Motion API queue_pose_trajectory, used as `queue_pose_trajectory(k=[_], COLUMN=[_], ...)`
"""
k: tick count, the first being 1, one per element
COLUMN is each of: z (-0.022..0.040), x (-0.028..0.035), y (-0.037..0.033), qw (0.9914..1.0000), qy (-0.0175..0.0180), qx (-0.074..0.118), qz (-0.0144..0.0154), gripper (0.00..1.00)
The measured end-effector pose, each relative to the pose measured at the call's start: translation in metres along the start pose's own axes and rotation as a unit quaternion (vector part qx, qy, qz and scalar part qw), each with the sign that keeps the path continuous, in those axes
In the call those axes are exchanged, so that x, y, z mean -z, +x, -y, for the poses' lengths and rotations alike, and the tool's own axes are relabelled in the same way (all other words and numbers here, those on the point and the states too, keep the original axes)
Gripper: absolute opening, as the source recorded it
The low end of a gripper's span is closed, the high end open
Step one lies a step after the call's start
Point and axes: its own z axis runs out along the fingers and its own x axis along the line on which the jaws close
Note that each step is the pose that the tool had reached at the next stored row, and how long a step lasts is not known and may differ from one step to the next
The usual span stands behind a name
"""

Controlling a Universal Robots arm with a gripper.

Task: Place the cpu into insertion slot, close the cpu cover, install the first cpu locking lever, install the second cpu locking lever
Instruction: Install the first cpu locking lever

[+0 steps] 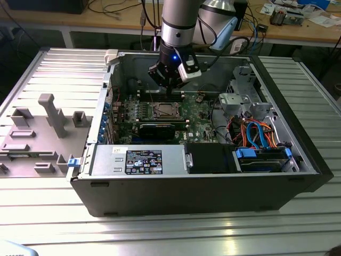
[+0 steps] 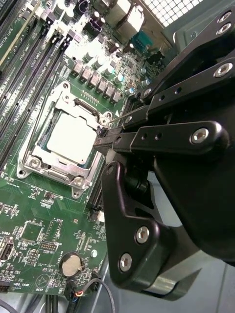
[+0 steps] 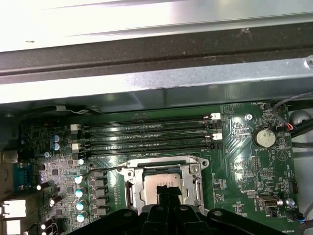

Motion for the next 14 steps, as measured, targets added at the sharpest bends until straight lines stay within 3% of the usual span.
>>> queue_pose_trajectory(k=[14], z=[-0.0001], x=[0.0007], y=[0.0], qw=[0.99996], qy=[0.0004], qx=[0.009], qz=[-0.0004], gripper=[0.11])
